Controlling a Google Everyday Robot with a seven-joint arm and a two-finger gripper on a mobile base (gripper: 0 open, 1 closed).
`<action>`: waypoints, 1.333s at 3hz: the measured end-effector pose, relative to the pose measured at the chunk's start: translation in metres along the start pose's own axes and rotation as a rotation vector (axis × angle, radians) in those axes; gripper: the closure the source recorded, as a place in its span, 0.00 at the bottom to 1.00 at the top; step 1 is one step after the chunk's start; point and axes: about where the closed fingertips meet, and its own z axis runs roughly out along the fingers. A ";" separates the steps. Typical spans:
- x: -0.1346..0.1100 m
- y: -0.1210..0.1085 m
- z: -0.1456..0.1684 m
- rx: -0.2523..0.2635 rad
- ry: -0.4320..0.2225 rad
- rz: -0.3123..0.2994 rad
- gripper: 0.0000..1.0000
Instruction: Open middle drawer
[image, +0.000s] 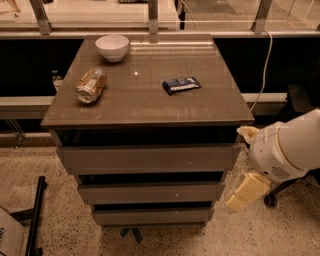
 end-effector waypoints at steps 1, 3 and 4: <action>0.009 0.007 0.030 -0.032 -0.076 0.051 0.00; 0.032 0.014 0.077 -0.108 -0.175 0.155 0.00; 0.033 0.017 0.088 -0.115 -0.162 0.149 0.00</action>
Offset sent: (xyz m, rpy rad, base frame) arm 0.0082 0.0114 -0.0930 0.2613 0.0597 -0.0647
